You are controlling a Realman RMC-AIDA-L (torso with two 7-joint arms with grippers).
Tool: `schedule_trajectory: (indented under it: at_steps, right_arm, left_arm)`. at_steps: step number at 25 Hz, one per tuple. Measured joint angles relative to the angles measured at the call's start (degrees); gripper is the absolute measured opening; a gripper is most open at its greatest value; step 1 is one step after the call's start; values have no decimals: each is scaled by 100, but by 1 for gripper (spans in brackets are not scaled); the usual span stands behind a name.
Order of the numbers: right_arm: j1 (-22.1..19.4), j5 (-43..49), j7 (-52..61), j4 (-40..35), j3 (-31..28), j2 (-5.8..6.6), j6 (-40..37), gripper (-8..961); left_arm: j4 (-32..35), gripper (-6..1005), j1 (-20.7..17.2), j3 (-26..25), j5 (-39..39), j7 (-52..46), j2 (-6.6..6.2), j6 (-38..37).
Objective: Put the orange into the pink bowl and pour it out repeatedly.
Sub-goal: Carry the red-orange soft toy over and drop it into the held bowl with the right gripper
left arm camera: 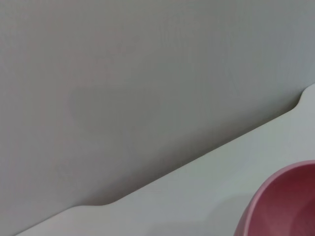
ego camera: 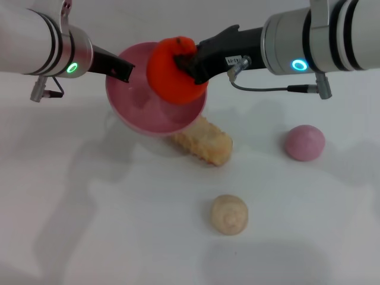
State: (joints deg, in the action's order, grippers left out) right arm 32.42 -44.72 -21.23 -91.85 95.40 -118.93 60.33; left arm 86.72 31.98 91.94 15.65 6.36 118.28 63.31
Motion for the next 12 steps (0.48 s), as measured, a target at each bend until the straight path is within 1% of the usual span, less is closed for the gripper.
schedule_trajectory:
  at_steps: [10,12]
  right_arm:
    - [-128,19,14,180,-2,-7,-243,135]
    - [-137,19,14,181,-8,-7,-282,227]
  left_arm:
    - [2,60,15,-8,26,4,-11,-26]
    - [4,60,26,-32,27,31,-14,-29]
